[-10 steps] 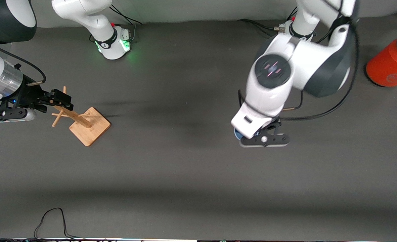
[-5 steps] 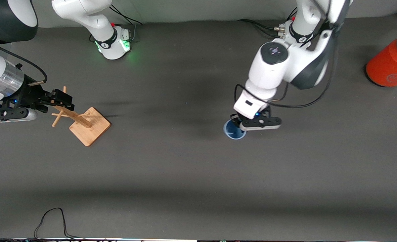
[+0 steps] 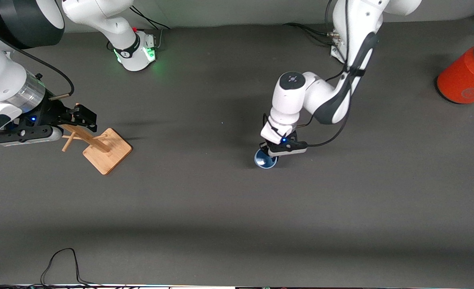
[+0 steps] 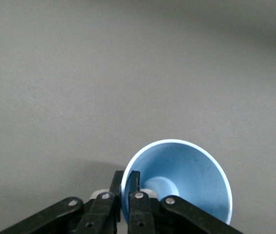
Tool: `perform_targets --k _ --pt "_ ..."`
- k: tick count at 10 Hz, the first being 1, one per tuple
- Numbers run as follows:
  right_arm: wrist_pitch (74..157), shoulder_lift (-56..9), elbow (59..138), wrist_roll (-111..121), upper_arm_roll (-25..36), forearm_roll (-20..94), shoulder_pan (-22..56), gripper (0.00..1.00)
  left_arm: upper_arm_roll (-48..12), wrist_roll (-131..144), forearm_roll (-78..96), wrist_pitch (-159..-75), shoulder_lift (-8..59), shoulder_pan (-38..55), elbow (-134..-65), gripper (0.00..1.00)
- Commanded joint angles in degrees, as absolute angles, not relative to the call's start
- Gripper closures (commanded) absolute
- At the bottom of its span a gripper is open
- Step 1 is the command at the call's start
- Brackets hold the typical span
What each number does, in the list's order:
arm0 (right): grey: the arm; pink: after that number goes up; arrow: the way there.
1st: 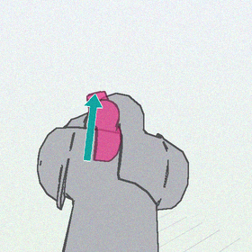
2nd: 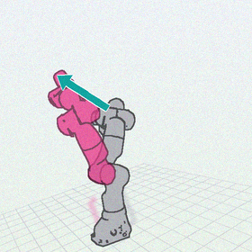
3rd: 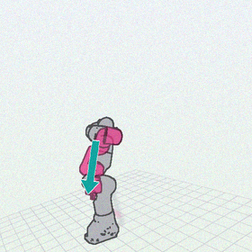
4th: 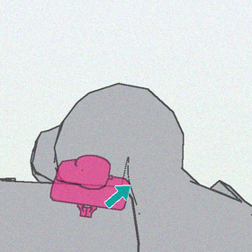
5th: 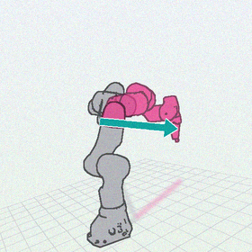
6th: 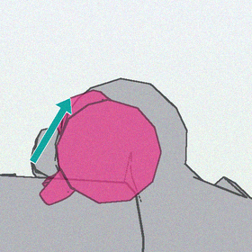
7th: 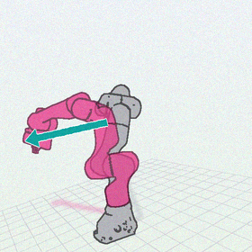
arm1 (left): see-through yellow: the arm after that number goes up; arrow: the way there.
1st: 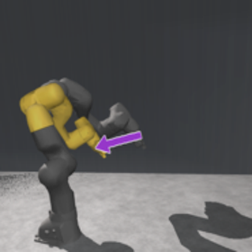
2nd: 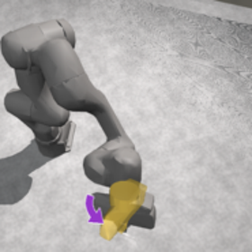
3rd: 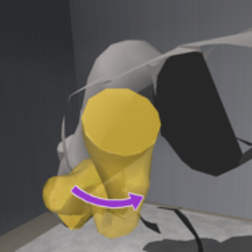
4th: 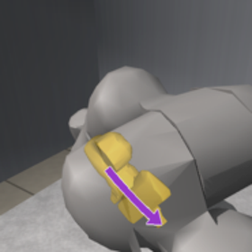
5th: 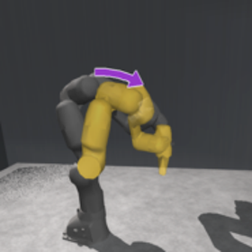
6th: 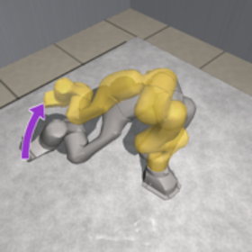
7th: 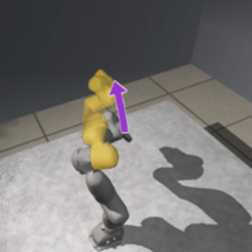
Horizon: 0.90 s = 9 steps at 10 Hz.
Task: Rotate and upright cup with both arms
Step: 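Open the left gripper to release the upright cup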
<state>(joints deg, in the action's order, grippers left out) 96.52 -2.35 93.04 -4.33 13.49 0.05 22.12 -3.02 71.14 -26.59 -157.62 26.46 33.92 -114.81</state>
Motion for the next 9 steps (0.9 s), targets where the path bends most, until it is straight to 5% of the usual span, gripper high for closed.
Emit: perform_targets --k 1,2,9 --pt "96.9 -1.9 93.4 -4.4 15.1 1.0 22.1 0.00 -2.4 77.3 -31.5 -158.0 27.9 34.7 -113.2 0.97" --pt "96.8 -1.9 93.4 -4.4 15.4 2.7 22.1 0.00 -2.4 77.3 -31.6 -157.6 27.3 34.5 -113.2 0.02" --pt "96.6 -2.5 93.8 -4.2 18.7 4.7 22.0 0.00 -2.9 64.1 -22.7 -137.2 14.5 33.2 -109.3 0.00"
